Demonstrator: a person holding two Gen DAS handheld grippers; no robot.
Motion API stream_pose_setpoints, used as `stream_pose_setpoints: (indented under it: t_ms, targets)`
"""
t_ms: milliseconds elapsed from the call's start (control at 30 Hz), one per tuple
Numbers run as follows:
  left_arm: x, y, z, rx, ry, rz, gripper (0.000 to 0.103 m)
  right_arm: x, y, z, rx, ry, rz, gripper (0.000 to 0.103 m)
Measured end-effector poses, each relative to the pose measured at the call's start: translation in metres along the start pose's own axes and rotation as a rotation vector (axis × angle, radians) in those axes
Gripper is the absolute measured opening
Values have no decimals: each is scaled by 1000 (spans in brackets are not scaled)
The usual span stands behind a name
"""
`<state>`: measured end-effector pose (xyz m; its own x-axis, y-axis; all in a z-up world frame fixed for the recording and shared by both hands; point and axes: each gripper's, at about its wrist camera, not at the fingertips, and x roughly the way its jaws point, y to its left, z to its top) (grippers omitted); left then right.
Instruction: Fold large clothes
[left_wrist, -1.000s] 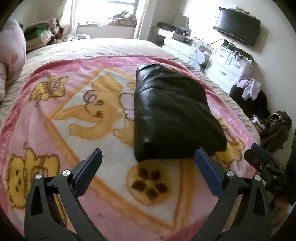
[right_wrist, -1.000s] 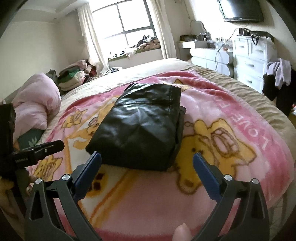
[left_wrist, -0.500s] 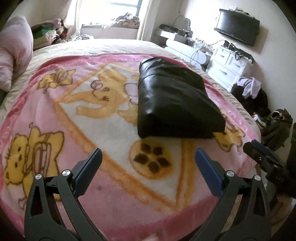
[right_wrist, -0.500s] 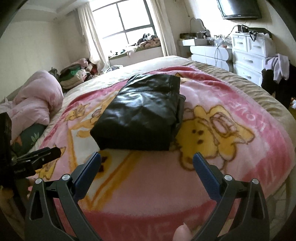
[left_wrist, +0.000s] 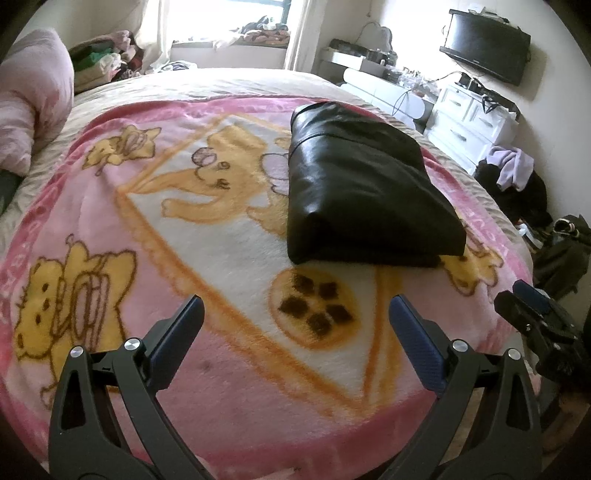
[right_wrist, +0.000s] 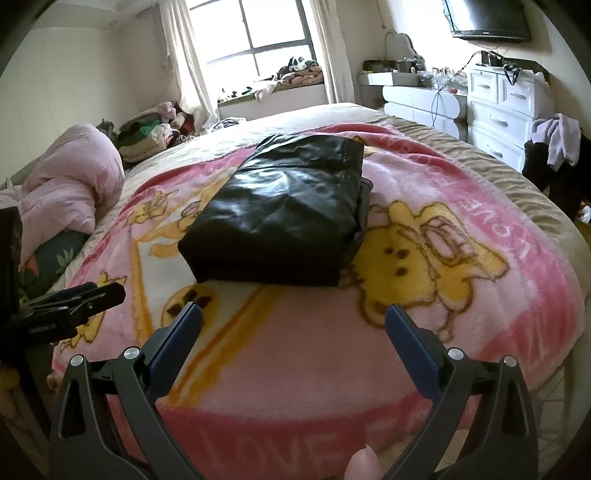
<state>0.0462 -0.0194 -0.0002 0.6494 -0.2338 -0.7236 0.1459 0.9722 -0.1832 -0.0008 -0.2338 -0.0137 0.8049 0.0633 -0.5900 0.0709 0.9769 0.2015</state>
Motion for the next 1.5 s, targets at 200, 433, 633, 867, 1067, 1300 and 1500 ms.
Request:
stream_pose_setpoints:
  t_ms: [200, 433, 633, 867, 1067, 1300, 1500]
  targets:
    - [-2, -1, -1, 0, -11, 0, 94, 0, 3, 0, -14, 2, -6, 99]
    - [-4, -2, 0, 2, -14, 4, 94, 0, 4, 0, -20, 8, -12, 99]
    - [-7, -4, 2, 18, -20, 22, 94, 0, 4, 0, -25, 7, -6, 99]
    - [-8, -4, 3, 17, -19, 24, 94, -1, 6, 1, -29, 4, -5, 99]
    - [-9, -5, 2, 24, -22, 34, 94, -1, 6, 2, -31, 4, -8, 99]
    - [-9, -4, 2, 25, -21, 34, 94, -2, 6, 2, -28, 3, -10, 99]
    - [-9, -5, 2, 25, -21, 31, 94, -3, 6, 2, -28, 2, -9, 99]
